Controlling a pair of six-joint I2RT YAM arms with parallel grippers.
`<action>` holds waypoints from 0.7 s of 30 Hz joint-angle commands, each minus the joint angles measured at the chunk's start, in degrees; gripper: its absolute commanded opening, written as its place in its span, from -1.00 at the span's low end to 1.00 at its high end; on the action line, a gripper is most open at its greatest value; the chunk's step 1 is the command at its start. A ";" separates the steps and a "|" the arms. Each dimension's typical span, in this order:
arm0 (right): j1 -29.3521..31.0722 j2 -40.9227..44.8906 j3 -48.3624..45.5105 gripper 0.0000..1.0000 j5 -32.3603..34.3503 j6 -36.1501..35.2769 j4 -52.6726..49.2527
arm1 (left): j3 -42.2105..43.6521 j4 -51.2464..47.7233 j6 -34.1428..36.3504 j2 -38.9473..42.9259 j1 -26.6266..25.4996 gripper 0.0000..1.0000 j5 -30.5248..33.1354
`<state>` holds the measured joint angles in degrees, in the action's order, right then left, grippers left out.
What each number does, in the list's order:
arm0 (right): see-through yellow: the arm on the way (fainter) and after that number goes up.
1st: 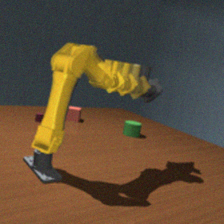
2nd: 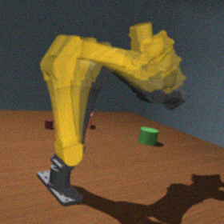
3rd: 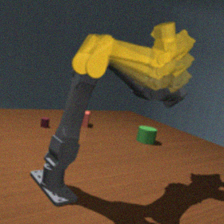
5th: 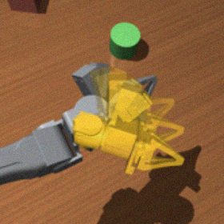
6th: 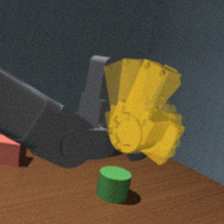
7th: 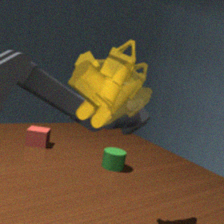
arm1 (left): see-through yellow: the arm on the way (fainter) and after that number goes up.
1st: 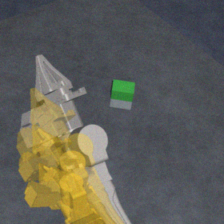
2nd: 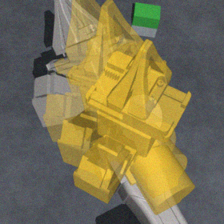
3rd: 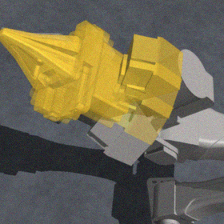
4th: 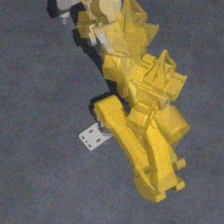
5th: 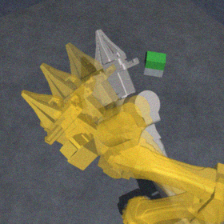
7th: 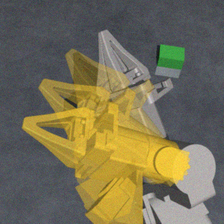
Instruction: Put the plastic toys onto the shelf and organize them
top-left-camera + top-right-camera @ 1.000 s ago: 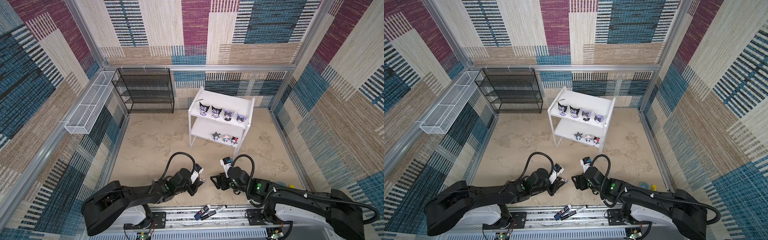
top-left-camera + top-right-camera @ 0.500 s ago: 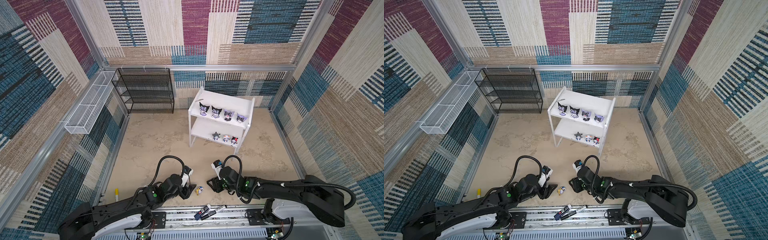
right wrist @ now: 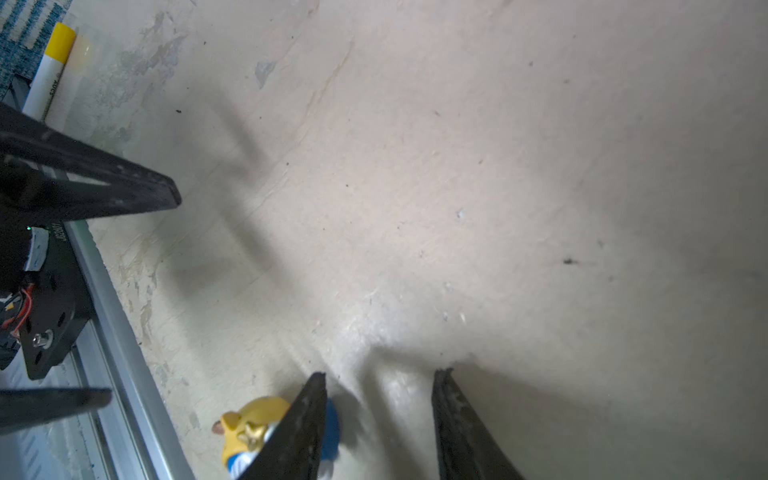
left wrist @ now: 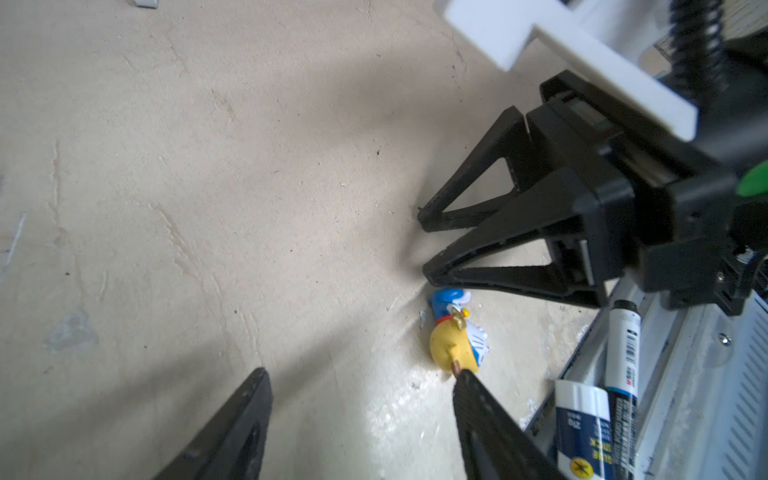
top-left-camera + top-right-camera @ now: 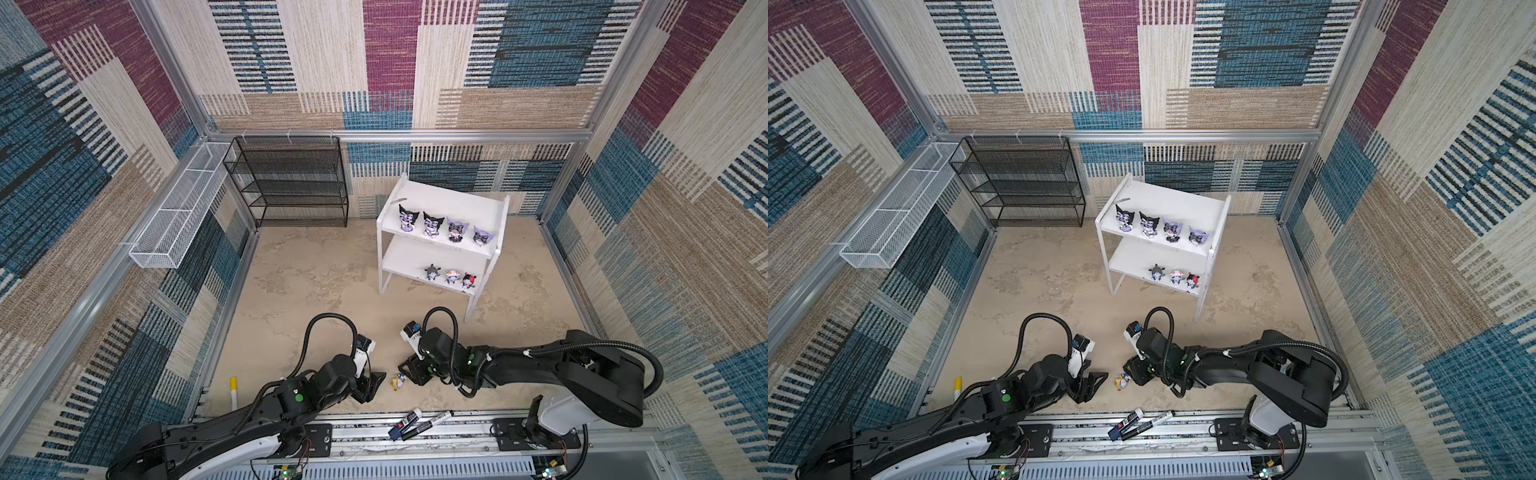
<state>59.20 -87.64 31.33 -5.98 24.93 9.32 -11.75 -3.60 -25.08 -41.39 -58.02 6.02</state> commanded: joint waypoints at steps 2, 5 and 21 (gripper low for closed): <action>1.97 -0.47 0.36 -0.13 -0.04 -1.62 -3.73 | 0.05 -1.16 -1.80 0.81 -0.08 0.37 1.51; 4.19 0.79 -0.88 -0.12 -0.05 -0.07 -5.74 | 0.29 -1.22 -2.07 1.04 -0.36 0.37 1.46; 9.29 13.13 -3.83 0.15 1.69 0.02 -13.73 | 0.80 -3.59 -4.88 4.65 -1.22 0.38 0.36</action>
<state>68.45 -76.75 27.22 -4.29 27.81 0.19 -11.14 -6.28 -27.59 -37.95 -59.31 5.65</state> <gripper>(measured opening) 0.557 0.687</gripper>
